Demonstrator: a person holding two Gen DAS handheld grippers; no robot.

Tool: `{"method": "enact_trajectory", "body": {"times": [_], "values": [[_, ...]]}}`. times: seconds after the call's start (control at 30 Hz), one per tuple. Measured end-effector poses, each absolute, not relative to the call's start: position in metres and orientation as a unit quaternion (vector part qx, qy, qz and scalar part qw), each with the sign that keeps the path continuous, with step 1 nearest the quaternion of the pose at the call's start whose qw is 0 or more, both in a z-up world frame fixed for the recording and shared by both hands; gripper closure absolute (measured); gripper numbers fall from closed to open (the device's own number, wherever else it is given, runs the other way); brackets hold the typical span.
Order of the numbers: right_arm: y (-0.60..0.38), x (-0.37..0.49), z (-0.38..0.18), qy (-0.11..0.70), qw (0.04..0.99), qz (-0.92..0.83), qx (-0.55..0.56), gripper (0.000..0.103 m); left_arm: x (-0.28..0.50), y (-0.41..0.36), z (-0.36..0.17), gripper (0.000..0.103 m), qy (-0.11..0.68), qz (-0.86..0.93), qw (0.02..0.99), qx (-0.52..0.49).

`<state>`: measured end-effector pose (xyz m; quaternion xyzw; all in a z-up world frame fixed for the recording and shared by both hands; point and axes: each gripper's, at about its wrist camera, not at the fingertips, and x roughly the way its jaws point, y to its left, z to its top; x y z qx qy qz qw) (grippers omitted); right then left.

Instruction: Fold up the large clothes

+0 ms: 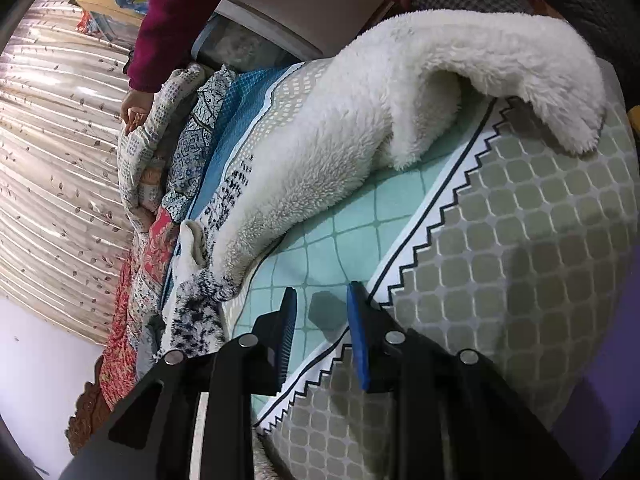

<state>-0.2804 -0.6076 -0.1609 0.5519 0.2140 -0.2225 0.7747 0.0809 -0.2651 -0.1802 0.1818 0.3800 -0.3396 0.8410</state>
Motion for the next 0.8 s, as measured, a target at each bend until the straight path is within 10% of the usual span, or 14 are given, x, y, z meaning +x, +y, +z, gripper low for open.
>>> {"method": "enact_trajectory", "body": {"times": [0.17,0.47,0.5,0.57,0.8], "values": [[-0.616,-0.315,-0.145,0.136,0.767,-0.223,0.586,0.041,0.080,-0.258,-0.167,0.057,0.388,-0.342,0.835,0.187],[-0.676,-0.346,-0.158,0.117,0.707,-0.338,0.610,0.038,0.059,-0.253,-0.183,0.044,0.357,-0.334,0.846,0.213],[-0.683,-0.351,-0.161,0.103,0.704,-0.341,0.614,0.039,0.060,-0.253,-0.184,0.044,0.357,-0.333,0.846,0.214],[-0.696,-0.356,-0.159,0.103,0.704,-0.343,0.613,0.077,0.061,-0.253,-0.182,0.044,0.362,-0.335,0.843,0.214],[-0.706,-0.343,-0.002,0.034,0.826,-0.306,0.472,0.077,0.066,-0.219,-0.116,0.044,0.369,-0.363,0.845,0.132]]}}
